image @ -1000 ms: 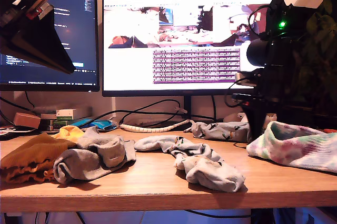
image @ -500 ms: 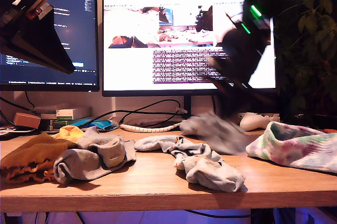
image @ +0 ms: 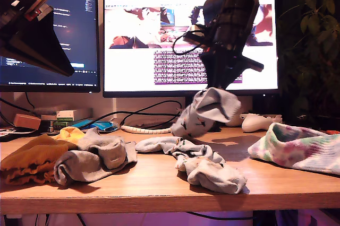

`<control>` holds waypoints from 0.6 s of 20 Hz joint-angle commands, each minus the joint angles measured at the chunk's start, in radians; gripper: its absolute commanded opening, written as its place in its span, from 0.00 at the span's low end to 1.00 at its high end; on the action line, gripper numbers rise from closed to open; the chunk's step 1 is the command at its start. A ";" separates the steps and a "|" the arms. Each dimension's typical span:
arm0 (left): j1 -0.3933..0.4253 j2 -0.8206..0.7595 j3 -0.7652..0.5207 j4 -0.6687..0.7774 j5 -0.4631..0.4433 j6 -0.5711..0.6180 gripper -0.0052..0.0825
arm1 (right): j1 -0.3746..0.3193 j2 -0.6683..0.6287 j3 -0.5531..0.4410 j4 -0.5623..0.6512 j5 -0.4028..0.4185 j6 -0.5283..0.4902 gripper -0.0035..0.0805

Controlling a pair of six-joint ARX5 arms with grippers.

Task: Pair up the socks based on colour and pattern, by placing them on top of one another

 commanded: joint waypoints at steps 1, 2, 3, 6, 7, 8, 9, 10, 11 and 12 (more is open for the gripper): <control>-0.002 -0.008 -0.009 0.002 0.005 0.015 0.03 | 0.043 -0.045 -0.005 -0.010 -0.005 0.000 0.03; -0.002 -0.008 -0.009 0.001 0.005 0.016 0.03 | 0.063 -0.049 -0.005 -0.015 -0.004 0.002 0.03; -0.002 -0.008 -0.009 0.000 0.005 0.015 0.03 | 0.082 -0.053 -0.005 -0.019 0.002 0.002 0.03; -0.002 -0.008 -0.009 -0.005 0.005 0.016 0.03 | 0.133 -0.053 -0.027 -0.021 0.060 0.025 0.03; -0.002 -0.008 -0.009 -0.005 0.004 0.016 0.03 | 0.146 -0.053 -0.041 -0.022 0.075 0.025 0.03; -0.001 -0.008 -0.009 -0.005 0.004 0.016 0.03 | 0.155 -0.053 -0.059 -0.022 0.086 0.028 0.03; 0.002 -0.008 -0.009 -0.006 0.004 0.016 0.03 | 0.164 -0.055 -0.079 -0.023 0.090 0.028 0.03; 0.005 -0.008 -0.009 -0.009 0.005 0.016 0.03 | 0.169 -0.060 -0.103 -0.023 0.099 0.029 0.03; 0.007 -0.008 -0.009 -0.013 0.005 0.016 0.03 | 0.173 -0.061 -0.127 -0.023 0.111 0.031 0.03; 0.009 -0.008 -0.009 -0.019 0.005 0.016 0.03 | 0.174 -0.061 -0.153 -0.022 0.115 0.032 0.03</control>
